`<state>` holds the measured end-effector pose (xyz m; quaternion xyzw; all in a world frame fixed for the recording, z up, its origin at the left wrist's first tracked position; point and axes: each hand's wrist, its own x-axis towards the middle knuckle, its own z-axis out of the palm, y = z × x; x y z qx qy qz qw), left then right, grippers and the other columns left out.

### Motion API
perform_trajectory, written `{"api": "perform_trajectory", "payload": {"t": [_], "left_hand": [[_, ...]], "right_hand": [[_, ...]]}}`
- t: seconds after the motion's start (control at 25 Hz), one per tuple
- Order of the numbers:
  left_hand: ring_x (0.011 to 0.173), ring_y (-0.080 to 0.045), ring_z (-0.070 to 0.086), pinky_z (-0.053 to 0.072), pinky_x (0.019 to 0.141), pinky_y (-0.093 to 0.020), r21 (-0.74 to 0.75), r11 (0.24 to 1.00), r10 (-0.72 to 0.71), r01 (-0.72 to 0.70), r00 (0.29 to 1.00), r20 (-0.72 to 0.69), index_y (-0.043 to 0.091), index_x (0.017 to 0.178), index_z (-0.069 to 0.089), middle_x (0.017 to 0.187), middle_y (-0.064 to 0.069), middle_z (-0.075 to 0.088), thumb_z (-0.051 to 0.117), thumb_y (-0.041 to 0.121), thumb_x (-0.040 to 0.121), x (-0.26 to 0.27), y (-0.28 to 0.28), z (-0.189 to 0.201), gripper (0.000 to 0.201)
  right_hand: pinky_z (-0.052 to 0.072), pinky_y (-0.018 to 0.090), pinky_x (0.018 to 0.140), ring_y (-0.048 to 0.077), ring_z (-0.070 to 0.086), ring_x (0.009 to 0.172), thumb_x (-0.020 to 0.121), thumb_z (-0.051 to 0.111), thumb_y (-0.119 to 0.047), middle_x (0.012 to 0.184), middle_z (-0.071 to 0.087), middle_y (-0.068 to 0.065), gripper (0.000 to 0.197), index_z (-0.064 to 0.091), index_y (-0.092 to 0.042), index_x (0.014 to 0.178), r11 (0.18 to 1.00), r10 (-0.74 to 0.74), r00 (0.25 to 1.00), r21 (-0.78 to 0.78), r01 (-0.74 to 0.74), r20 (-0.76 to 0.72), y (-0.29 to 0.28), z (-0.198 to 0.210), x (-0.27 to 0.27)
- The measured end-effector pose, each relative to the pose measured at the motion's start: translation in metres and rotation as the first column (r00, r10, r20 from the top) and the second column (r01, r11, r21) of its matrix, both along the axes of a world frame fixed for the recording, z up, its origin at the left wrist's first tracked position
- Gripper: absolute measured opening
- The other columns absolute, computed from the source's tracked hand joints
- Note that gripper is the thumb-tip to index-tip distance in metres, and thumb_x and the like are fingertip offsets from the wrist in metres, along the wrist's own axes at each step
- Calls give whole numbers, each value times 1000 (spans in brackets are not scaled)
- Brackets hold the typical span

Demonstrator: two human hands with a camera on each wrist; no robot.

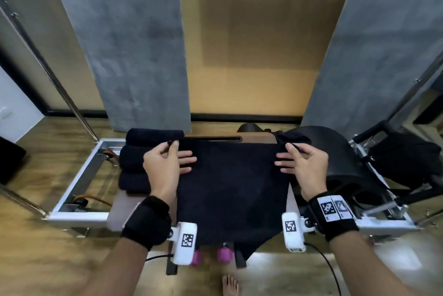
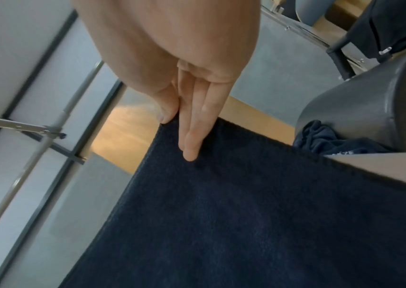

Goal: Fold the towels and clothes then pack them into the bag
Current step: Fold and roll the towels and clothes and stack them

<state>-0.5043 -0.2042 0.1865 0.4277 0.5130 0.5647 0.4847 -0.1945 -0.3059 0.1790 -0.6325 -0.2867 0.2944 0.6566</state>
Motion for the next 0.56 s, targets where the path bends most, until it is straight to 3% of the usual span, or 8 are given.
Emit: {"api": "perform_trajectory", "payload": {"t": [0.12,0.28,0.44,0.56], "left_hand": [[85,-22,81,64,59,-32,-36,997,71,-69,997,40,16,98,66,94,-16,78,57,12,109,40,44,-21,15],[85,-20,80,64,63,-27,-97,985,134,-141,988,-83,1,105,65,98,-18,75,51,9,110,76,103,-55,16],[84,-21,77,63,59,-23,-118,979,132,-167,956,-262,16,91,58,92,-14,71,47,8,111,110,154,-87,24],[81,-20,74,65,69,-35,-190,953,169,-235,935,-311,3,108,64,92,-15,71,45,8,111,126,181,-110,19]], "right_hand": [[64,32,61,35,78,76,99,70,-15,82,78,18,11,70,-5,102,1000,-22,998,-21,21,-64,50,-23,23],[63,28,64,33,79,76,99,70,-14,80,78,18,12,72,-2,100,997,-5,995,-74,-2,-98,110,-51,53],[63,31,63,35,78,73,98,70,-12,78,77,21,14,71,2,99,978,-8,989,-208,-24,-150,170,-84,82],[63,33,63,36,77,71,98,70,-11,80,76,26,13,71,2,96,953,13,983,-296,-67,-181,204,-110,93]]}}
